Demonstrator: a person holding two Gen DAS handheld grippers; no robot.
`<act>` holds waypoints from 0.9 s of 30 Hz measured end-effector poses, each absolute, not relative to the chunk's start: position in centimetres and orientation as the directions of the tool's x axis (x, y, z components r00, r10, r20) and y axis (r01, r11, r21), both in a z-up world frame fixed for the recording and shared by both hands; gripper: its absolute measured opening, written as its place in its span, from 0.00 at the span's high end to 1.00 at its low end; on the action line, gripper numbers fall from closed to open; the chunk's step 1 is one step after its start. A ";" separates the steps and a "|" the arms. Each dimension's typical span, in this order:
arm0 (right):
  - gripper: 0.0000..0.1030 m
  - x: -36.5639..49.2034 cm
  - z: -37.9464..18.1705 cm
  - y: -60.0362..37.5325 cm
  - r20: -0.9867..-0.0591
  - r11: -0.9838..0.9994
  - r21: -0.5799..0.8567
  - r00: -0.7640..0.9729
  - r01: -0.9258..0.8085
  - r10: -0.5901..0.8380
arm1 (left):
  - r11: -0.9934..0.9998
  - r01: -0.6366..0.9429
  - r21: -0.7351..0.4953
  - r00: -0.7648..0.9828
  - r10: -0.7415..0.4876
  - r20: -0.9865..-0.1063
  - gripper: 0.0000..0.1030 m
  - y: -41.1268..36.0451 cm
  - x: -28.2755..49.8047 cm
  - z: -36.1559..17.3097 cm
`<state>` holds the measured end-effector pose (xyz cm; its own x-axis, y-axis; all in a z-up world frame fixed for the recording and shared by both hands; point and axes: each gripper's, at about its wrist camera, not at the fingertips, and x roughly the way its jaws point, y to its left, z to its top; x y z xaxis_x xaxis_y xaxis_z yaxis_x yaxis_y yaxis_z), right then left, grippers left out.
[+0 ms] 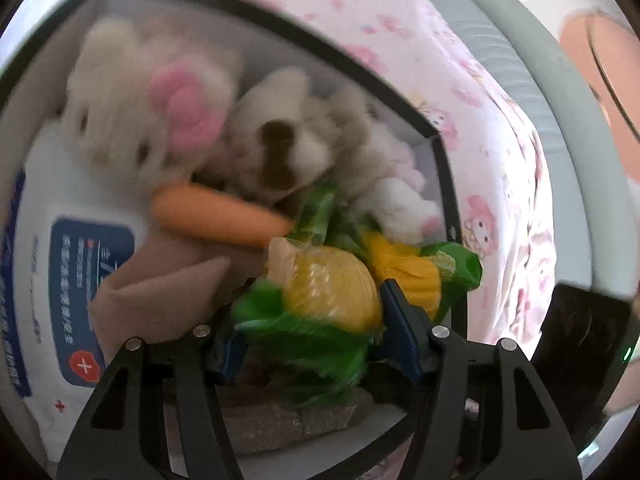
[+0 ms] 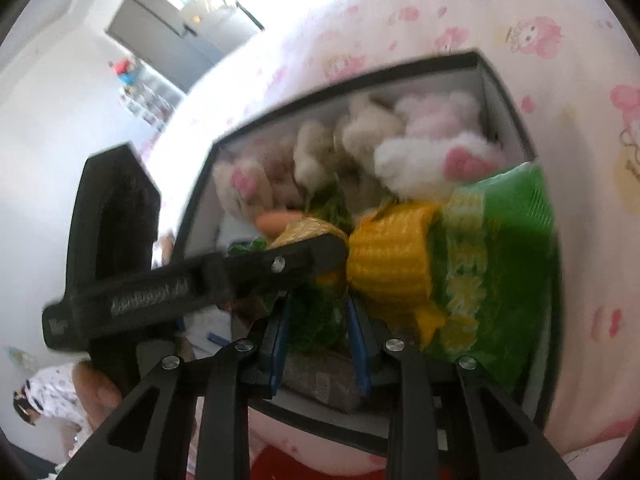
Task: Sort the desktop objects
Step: 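Open both grippers and lift them out of the box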
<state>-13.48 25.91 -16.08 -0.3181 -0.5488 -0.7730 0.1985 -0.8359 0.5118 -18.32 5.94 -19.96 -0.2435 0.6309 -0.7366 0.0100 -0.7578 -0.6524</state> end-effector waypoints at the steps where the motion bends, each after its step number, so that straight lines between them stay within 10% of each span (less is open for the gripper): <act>1: 0.76 -13.4 -16.3 25.8 -0.784 -0.844 0.498 -0.311 0.200 -0.537 | -0.753 0.013 -0.658 -0.240 0.636 -0.733 0.40 5.8 -18.3 -19.9; 27: 0.76 -13.6 -15.7 25.1 -0.764 -0.851 0.491 -0.376 0.189 -0.524 | -0.836 -0.039 -0.547 -0.331 0.527 -0.783 0.57 5.4 -16.5 -16.2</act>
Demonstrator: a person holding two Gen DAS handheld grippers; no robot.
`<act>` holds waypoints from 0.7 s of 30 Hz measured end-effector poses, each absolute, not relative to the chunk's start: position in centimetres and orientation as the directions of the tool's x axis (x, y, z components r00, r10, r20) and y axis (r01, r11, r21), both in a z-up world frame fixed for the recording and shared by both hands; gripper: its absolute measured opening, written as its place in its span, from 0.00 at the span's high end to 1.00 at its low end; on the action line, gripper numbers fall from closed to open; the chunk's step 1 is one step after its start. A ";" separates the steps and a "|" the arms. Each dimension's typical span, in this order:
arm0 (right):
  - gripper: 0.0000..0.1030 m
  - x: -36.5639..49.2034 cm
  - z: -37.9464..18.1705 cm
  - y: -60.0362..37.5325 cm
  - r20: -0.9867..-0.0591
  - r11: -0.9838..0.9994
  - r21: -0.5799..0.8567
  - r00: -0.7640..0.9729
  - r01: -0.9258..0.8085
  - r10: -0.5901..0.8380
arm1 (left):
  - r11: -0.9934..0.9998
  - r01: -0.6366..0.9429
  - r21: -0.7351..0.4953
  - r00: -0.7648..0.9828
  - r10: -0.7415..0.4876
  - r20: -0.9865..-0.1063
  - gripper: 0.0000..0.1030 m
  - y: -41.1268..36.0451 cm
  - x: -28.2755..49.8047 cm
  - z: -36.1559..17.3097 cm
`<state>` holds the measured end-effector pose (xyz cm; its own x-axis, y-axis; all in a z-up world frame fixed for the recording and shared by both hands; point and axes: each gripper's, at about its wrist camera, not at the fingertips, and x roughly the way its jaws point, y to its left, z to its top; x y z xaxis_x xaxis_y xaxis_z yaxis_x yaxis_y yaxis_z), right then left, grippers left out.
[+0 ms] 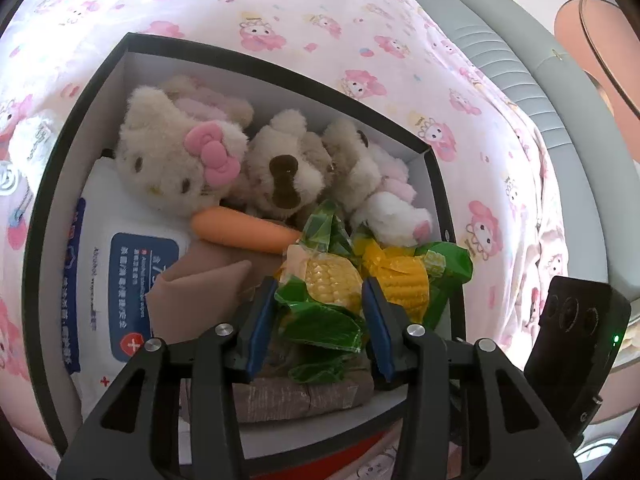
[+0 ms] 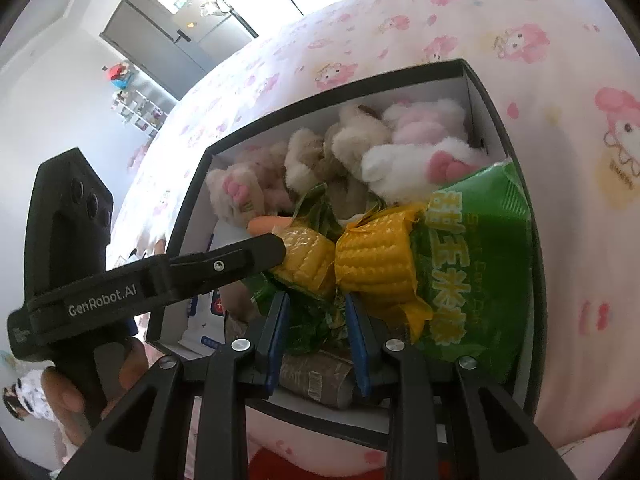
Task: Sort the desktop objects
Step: 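Open both grippers and lift them out of the box, then move both grippers over to the white coiled rope on the bed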
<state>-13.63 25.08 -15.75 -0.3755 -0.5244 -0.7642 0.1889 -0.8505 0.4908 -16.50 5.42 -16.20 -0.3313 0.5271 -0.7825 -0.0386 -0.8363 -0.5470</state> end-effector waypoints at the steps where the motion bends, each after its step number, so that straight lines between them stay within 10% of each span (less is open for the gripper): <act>1: 0.75 -13.5 -15.6 25.0 -0.768 -0.857 0.478 -0.384 0.192 -0.514 | -0.834 -0.044 -0.549 -0.335 0.530 -0.779 0.56 5.3 -16.2 -15.9; 21: 0.52 -7.5 -8.6 23.3 -0.751 -0.934 0.353 -0.579 0.054 -0.317 | -0.893 -0.194 -0.405 -0.484 0.446 -0.753 0.36 3.7 -8.1 -7.8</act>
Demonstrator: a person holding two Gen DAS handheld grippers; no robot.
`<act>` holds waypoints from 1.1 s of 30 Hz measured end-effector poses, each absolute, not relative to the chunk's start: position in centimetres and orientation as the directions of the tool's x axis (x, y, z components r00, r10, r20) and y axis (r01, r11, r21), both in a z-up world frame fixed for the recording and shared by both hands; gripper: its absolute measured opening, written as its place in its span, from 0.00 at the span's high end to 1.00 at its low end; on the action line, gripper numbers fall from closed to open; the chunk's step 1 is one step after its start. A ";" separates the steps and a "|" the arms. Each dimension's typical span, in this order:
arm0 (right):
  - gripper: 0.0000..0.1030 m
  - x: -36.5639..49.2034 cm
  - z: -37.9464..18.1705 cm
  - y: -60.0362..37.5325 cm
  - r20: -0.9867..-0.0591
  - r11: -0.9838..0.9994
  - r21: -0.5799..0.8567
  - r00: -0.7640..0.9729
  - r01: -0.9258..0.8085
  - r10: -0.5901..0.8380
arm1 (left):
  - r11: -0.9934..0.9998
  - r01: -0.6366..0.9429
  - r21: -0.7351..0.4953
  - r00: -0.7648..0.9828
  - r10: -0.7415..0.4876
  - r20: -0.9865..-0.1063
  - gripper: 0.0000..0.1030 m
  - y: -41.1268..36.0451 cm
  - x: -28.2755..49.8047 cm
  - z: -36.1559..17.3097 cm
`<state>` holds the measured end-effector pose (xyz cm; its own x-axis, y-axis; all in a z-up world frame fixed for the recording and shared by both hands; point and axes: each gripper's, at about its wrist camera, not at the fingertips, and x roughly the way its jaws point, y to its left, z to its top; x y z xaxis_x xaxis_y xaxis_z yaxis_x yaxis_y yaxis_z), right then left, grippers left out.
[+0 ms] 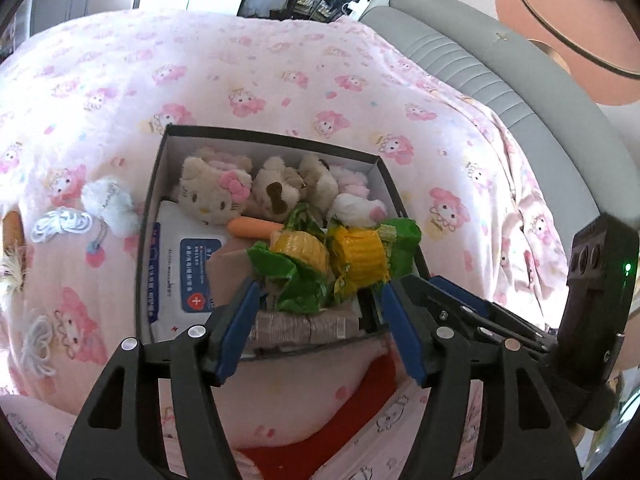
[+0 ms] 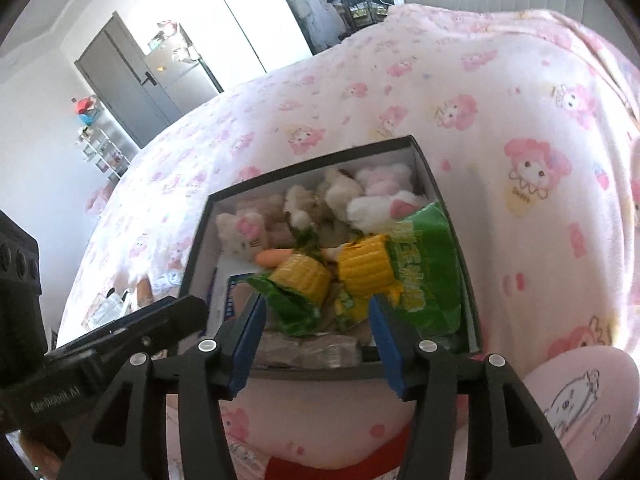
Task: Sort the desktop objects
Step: 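Move both grippers over to the white coiled rope on the bed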
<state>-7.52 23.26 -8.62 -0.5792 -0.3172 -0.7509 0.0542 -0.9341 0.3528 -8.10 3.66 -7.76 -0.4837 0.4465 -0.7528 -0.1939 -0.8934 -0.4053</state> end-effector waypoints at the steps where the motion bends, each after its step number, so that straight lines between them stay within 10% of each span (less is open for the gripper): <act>1: 0.52 -7.4 -8.5 22.9 -0.750 -0.934 0.352 -0.580 0.058 -0.318 | -0.895 -0.194 -0.402 -0.486 0.444 -0.753 0.36 3.3 -7.7 -7.5; 33: 0.51 -5.1 -12.3 3.0 -0.818 -0.864 0.330 -0.342 0.381 -0.463 | -0.917 0.122 -0.379 -0.482 0.279 -0.831 0.35 -15.2 -0.1 -11.3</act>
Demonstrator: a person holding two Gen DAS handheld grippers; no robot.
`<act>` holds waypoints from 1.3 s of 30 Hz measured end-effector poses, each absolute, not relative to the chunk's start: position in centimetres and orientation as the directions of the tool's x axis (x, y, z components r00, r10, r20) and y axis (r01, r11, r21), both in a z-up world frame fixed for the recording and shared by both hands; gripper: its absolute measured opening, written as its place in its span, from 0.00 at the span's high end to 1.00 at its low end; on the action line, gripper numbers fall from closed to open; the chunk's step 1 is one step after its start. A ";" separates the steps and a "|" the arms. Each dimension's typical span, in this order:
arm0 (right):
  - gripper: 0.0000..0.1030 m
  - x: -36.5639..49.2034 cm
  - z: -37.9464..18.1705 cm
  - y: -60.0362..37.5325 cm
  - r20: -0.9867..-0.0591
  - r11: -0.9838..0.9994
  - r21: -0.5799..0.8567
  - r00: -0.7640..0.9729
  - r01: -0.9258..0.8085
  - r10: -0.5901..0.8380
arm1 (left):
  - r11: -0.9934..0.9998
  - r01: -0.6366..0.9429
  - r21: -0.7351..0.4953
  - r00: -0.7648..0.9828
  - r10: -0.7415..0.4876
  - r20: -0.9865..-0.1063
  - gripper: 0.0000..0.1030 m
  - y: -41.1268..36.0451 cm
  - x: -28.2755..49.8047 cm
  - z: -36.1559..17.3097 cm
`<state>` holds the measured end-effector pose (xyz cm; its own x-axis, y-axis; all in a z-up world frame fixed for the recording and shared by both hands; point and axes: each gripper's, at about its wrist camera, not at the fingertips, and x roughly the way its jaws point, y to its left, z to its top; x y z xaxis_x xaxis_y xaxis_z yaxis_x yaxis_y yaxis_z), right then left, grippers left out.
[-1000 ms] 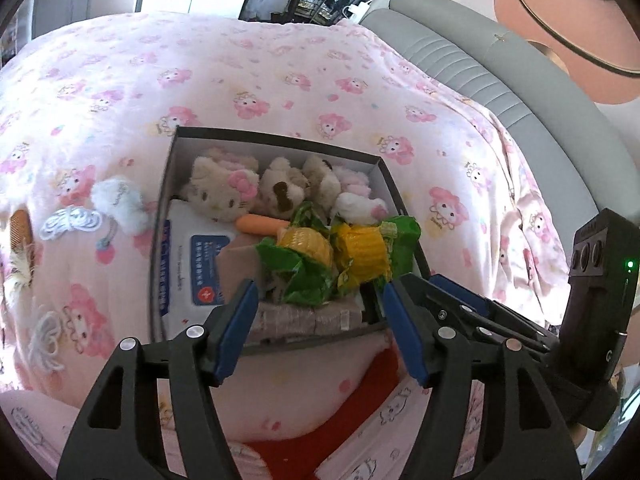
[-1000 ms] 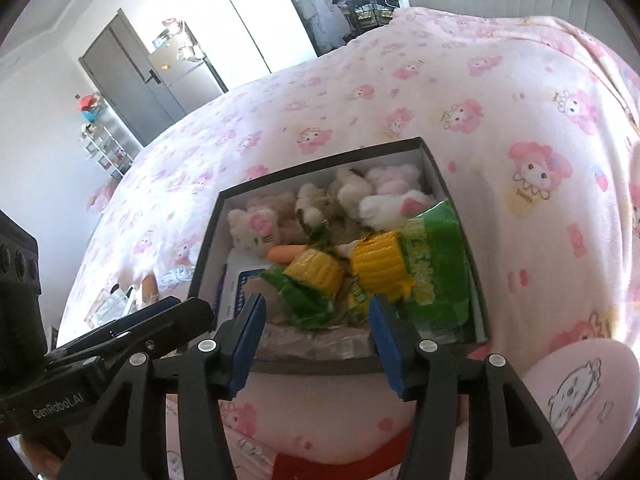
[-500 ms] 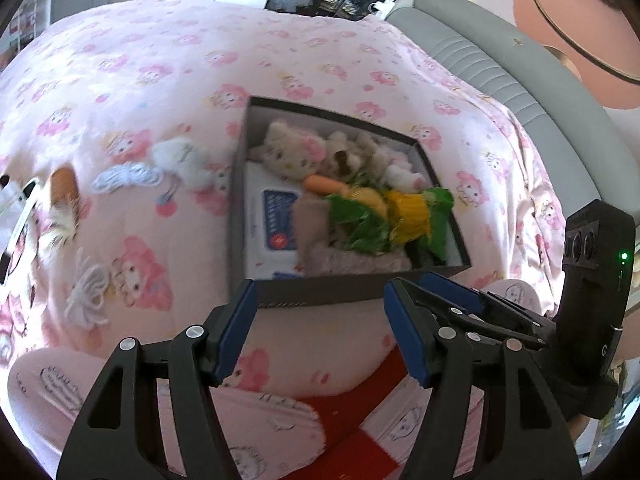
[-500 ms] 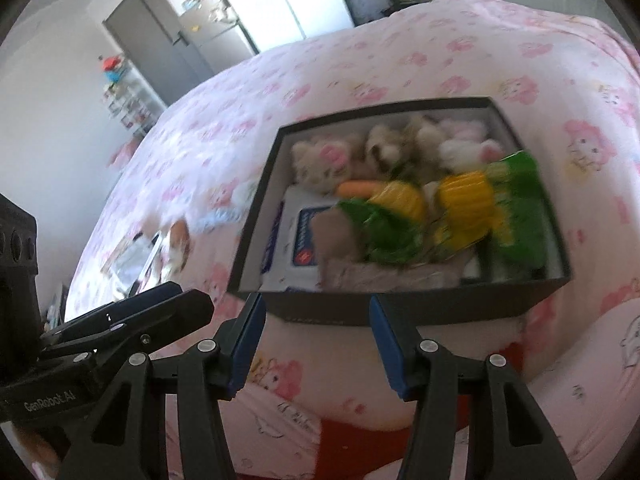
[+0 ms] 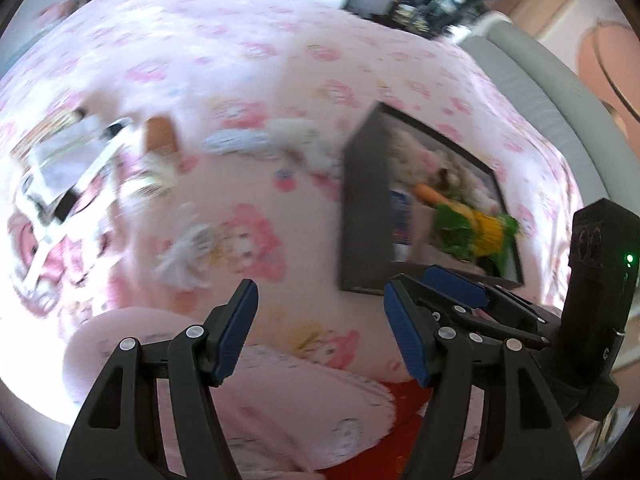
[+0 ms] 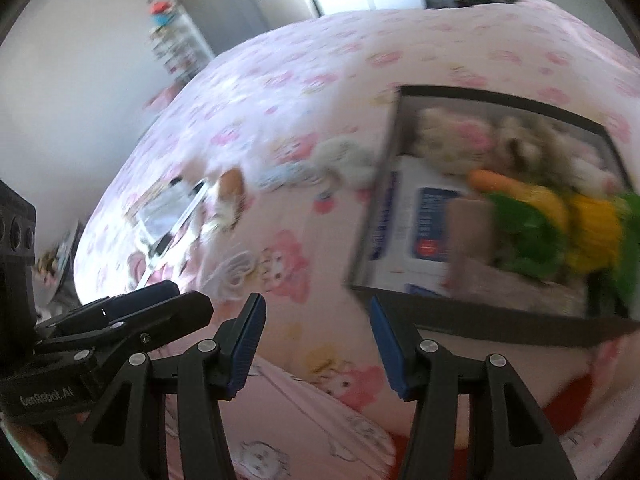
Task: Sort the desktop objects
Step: 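Move both grippers over to the white coiled rope on the bed, then grasp the white coiled rope with the left gripper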
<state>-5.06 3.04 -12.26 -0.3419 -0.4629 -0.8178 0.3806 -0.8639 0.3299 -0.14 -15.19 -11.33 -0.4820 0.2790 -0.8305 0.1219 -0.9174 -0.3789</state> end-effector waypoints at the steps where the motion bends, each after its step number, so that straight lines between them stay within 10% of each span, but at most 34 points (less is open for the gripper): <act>1: 0.51 -5.2 -12.7 2.1 -0.824 -0.857 0.333 -0.321 0.394 -0.468 | -0.913 0.157 -0.376 -0.473 0.265 -0.840 0.35 -16.3 0.0 -11.9; 15: 0.51 -8.2 -18.3 -5.8 -0.900 -0.858 0.292 -0.181 0.423 -0.396 | -0.925 0.240 -0.294 -0.291 0.221 -0.931 0.38 -23.6 -5.0 -18.2; 25: 0.51 -9.2 -22.2 -9.0 -0.916 -0.850 0.336 -0.069 0.407 -0.395 | -0.873 0.188 -0.449 -0.050 0.448 -0.892 0.39 -24.3 -9.2 -23.2; 39: 0.67 -8.6 -21.9 -9.1 -0.835 -0.774 0.493 -0.034 0.396 -0.549 | -0.859 0.167 -0.485 -0.109 0.473 -0.875 0.89 -23.3 -7.3 -22.1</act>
